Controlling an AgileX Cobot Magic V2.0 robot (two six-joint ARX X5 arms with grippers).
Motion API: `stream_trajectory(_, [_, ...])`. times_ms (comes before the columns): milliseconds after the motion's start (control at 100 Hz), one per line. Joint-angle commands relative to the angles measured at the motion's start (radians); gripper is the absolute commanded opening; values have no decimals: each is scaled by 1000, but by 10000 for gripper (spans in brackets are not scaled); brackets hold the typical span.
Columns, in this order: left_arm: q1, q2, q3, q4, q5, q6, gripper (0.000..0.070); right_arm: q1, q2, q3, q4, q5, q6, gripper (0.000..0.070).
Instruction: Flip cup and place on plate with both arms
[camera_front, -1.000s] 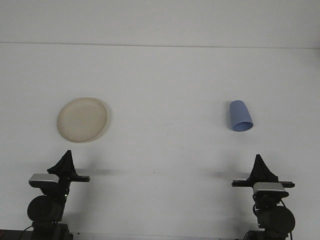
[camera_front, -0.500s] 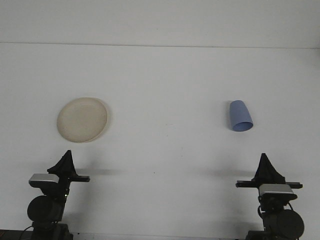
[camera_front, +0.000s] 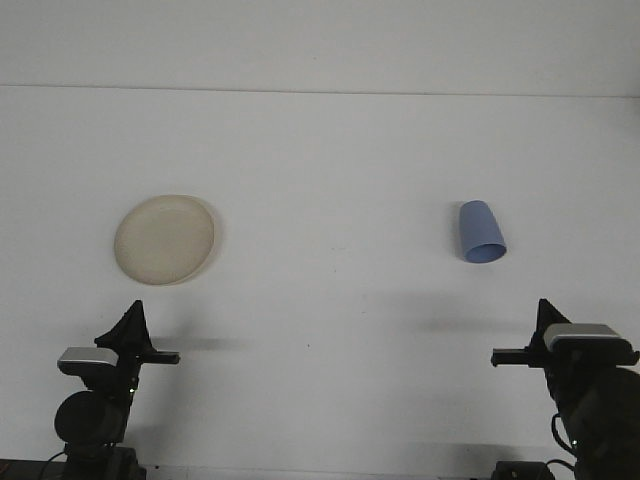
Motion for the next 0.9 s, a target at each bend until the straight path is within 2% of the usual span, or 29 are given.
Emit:
stream_trajectory(0, [0, -1, -20, 13, 2, -2, 13, 1, 64, 72, -63, 0, -6, 0])
stream_trajectory(200, [0, -1, -20, 13, 2, -2, 13, 1, 200, 189, -165, -1, 1, 0])
stream_trajectory(610, [0, -1, -20, 13, 2, -2, 13, 1, 235, 193, -195, -3, 0, 9])
stream_trajectory(640, [0, -1, -20, 13, 2, -2, 13, 1, 235, 193, -196, -3, 0, 33])
stream_trajectory(670, [0, -1, -20, 13, 2, -2, 13, 1, 235, 193, -197, -3, 0, 87])
stream_trajectory(760, [0, -1, -20, 13, 2, -2, 13, 1, 235, 193, -203, -3, 0, 341])
stream_trajectory(800, [0, -1, -20, 13, 2, -2, 13, 1, 235, 193, -204, -3, 0, 433])
stream_trajectory(850, [0, -1, -20, 13, 2, -2, 13, 1, 235, 193, -206, -3, 0, 490])
stream_trajectory(890, [0, -1, -20, 13, 2, -2, 13, 1, 235, 193, -208, -3, 0, 497])
